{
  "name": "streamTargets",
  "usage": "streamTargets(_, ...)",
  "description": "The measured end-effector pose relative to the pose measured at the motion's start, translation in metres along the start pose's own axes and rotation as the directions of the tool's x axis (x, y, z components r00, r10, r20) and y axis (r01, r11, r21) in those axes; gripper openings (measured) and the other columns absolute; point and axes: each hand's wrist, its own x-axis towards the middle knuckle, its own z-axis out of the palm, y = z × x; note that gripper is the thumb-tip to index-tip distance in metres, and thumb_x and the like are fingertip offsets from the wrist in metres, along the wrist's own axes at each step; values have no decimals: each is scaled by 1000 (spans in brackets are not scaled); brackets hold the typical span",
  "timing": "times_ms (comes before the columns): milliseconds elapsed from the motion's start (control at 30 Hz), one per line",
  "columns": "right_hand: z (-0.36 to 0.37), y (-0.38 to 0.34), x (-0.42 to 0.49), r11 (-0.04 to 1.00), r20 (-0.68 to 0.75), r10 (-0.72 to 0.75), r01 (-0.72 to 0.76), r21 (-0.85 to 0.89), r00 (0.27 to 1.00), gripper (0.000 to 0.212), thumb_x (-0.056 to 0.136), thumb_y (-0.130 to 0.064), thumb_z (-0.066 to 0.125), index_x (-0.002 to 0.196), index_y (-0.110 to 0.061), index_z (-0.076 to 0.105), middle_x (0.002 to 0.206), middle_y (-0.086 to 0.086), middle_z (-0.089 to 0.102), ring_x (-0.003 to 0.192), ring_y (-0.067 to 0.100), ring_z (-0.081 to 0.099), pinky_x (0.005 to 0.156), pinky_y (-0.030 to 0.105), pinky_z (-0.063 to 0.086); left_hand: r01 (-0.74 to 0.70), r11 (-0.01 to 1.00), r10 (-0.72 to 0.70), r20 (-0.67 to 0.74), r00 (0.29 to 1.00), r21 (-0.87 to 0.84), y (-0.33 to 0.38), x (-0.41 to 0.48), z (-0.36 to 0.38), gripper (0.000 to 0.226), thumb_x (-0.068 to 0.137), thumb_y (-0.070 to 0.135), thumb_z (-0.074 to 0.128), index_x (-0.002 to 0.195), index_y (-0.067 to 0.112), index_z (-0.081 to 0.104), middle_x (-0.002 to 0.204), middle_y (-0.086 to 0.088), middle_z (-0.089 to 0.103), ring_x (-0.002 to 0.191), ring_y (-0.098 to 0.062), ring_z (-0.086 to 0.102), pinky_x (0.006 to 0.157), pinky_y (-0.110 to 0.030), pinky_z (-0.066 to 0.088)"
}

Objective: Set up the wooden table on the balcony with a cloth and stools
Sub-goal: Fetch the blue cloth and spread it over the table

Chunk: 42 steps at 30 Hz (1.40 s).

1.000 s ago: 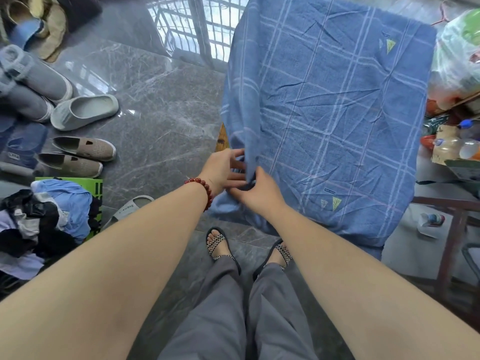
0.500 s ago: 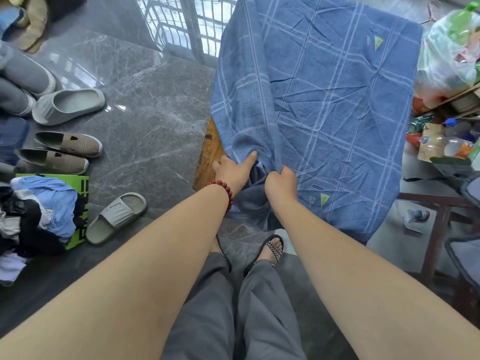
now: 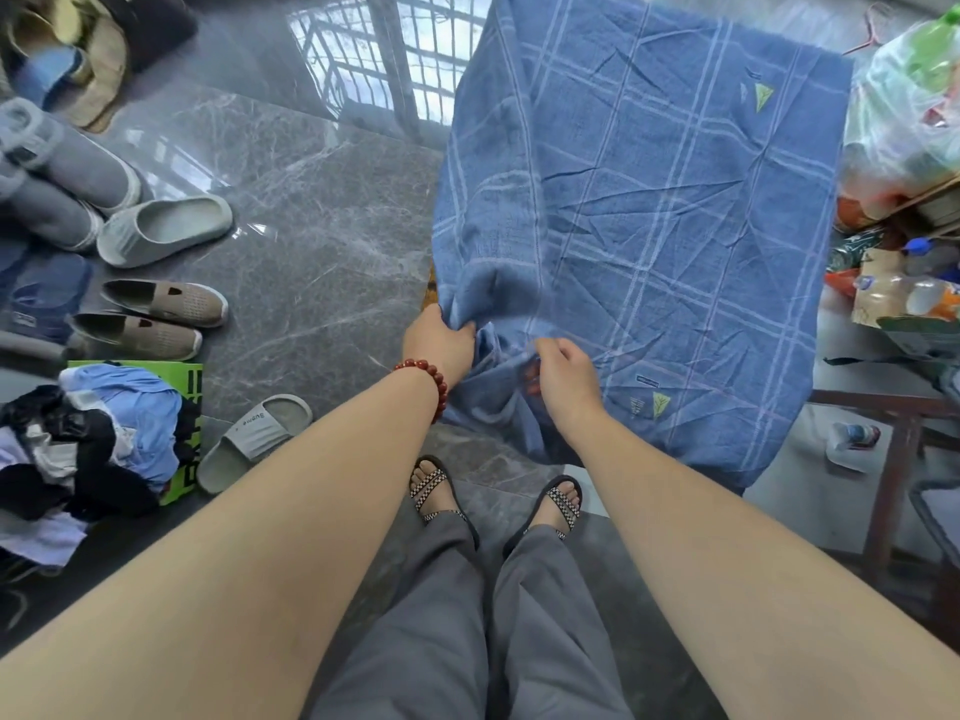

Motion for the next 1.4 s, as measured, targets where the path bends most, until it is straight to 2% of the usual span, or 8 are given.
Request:
streamTargets(100,6,-7,-3,1000,35,15,-15,-16,999,35,98,-40,39,78,-19,59,77,2,65,65,15,57,67,31,47,12,999,-9,-84,996,34,-1,-1,-18,23,94,19,45,111,4,49,110,-15,59,103,-33,55,77,-28,35)
streamTargets(167,10,-8,-4,976,56,-19,31,-215,998,32,98,-36,38,94,-16,63,99,6,67,88,22,61,80,35,45,-7,999,15,-160,987,52,-1,-3,-33,24,95,19,41,115,6,46,108,-16,59,93,-32,55,75,-30,36)
streamTargets(267,16,-11,-7,828,186,-61,153,-539,981,35,97,-25,40,127,-14,54,133,8,50,120,25,50,98,31,38,-50,998,61,-248,967,48,-8,-3,-57,22,96,22,41,114,9,43,102,-15,61,85,-30,54,71,-32,37)
streamTargets(367,28,-15,-11,756,240,-47,192,-626,970,42,97,-21,40,137,-10,44,145,9,35,128,26,42,104,31,34,-49,993,76,-275,958,103,-21,4,-78,38,90,39,55,109,10,42,104,-14,60,91,-32,57,71,-34,39)
streamTargets(500,42,-18,-16,756,249,-35,189,-627,968,42,97,-20,40,138,-11,41,148,7,32,128,25,43,103,29,33,-5,971,49,-178,983,238,-35,11,-89,72,74,33,76,128,6,36,129,-16,44,115,-32,48,87,-37,41)
streamTargets(633,47,-21,-17,752,261,-37,199,-629,965,44,97,-20,41,140,-12,39,149,6,29,128,24,43,101,28,34,-5,959,32,-89,996,282,-40,13,-82,93,78,19,70,149,12,9,143,-17,27,128,-34,36,105,-38,33)
streamTargets(800,40,-25,-14,753,240,-34,183,-633,970,44,97,-20,41,141,-13,38,149,5,30,127,24,44,96,27,36,-45,965,28,69,997,260,-31,16,-66,89,76,21,69,148,16,18,145,-14,30,130,-32,36,105,-42,37)
streamTargets(1400,-17,-16,0,848,93,-24,70,-525,995,42,96,-21,43,136,-13,44,146,8,35,113,29,55,92,34,45,-300,893,217,262,940,336,30,7,-8,78,82,24,69,146,18,24,148,-5,34,131,-23,40,105,-36,37)
